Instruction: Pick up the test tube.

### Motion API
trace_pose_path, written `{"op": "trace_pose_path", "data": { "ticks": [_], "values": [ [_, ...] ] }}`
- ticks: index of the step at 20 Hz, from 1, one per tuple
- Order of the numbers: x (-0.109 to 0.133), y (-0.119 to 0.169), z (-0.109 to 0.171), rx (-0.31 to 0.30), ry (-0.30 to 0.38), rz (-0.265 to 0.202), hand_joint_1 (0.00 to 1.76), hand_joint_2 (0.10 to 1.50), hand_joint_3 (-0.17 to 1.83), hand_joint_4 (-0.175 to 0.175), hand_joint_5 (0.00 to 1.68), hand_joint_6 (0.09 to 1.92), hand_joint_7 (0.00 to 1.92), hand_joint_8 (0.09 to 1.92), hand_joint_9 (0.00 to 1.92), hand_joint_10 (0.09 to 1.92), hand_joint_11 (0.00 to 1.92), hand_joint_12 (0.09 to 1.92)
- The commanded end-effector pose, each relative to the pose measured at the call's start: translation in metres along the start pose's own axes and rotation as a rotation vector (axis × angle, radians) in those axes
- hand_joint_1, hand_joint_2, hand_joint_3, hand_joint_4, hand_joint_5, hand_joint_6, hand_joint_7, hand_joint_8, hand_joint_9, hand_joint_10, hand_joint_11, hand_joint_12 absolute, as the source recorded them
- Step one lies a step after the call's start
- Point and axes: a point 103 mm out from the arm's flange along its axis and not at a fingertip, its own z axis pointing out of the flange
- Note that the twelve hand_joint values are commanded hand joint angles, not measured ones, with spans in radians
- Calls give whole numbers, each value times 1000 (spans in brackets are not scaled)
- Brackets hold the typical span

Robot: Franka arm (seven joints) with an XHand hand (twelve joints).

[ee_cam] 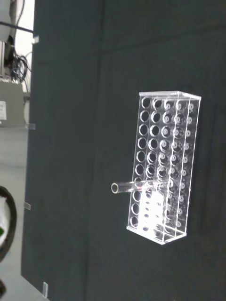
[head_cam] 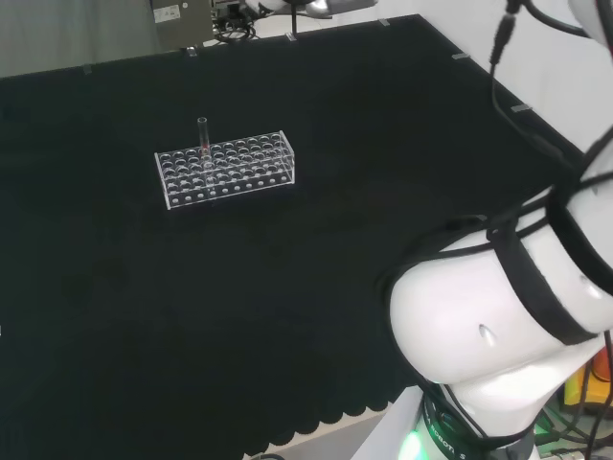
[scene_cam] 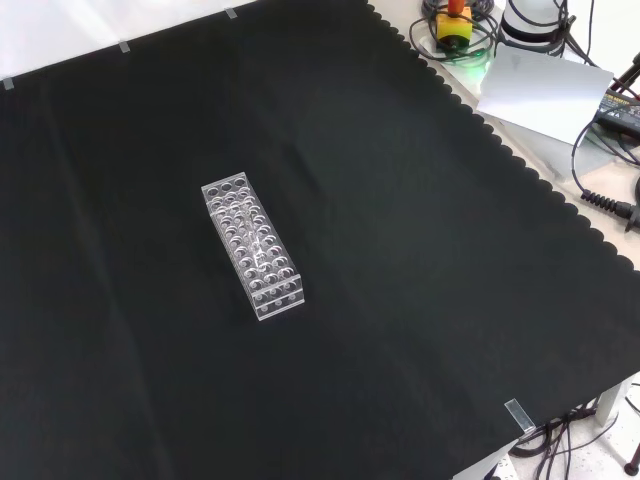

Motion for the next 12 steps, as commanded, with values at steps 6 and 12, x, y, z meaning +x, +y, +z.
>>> {"op": "trace_pose_path", "data": {
  "ticks": [6, 12],
  "values": [
    [35, 88, 43, 86, -21, -68, 794, 707, 533, -117, 403, 87, 464, 885, 384, 914, 135, 1540],
    [36, 115, 77, 182, -8, -56, 796, 706, 542, -124, 420, 87, 491, 878, 419, 895, 161, 1523]
  ]
}}
